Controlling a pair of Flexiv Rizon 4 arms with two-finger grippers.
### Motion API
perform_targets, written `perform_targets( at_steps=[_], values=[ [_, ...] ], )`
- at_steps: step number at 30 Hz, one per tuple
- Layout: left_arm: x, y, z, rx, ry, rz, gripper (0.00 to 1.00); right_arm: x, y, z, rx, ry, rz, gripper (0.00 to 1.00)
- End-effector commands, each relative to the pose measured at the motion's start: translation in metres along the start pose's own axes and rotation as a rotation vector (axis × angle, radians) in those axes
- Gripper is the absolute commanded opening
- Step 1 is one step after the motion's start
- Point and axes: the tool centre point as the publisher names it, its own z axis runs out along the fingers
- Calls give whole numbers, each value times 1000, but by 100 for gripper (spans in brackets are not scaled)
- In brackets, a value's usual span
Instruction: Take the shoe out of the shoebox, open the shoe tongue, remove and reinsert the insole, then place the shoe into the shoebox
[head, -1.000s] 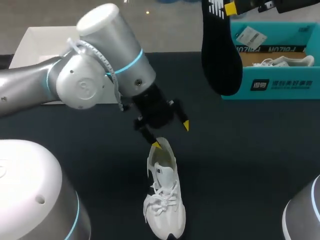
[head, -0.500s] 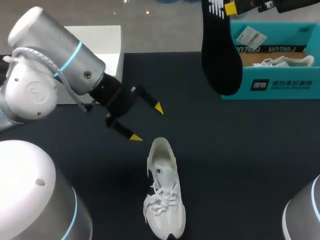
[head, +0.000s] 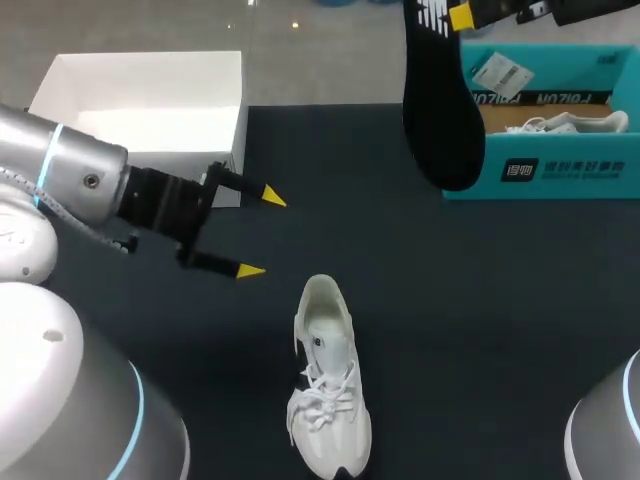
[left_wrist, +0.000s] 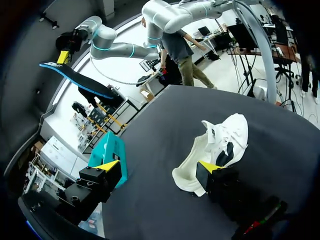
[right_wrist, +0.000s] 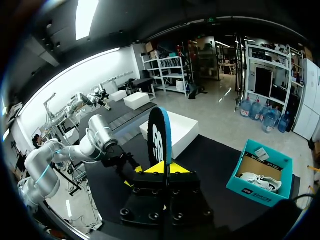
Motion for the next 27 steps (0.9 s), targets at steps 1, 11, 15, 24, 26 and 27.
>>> perform_targets(
  at_steps=[1, 11, 15, 24, 26, 27],
  values=[
    [2, -4, -4, -3, -349, 6, 100, 0, 1, 2, 2, -2, 2, 0],
    [-12, -10, -5, -9, -365, 58, 100, 0, 1, 2, 2, -2, 2, 0],
    [-20, -11, 5, 30, -320, 102, 100, 0, 1, 2, 2, -2, 2, 0],
    [-32, -22, 28, 126, -276, 196, 100, 0, 1, 2, 2, -2, 2, 0],
    [-32, -22, 28, 126, -276, 196, 100, 0, 1, 2, 2, -2, 2, 0],
    [-32, -22, 28, 126, -276, 196, 100, 0, 1, 2, 2, -2, 2, 0]
  ],
)
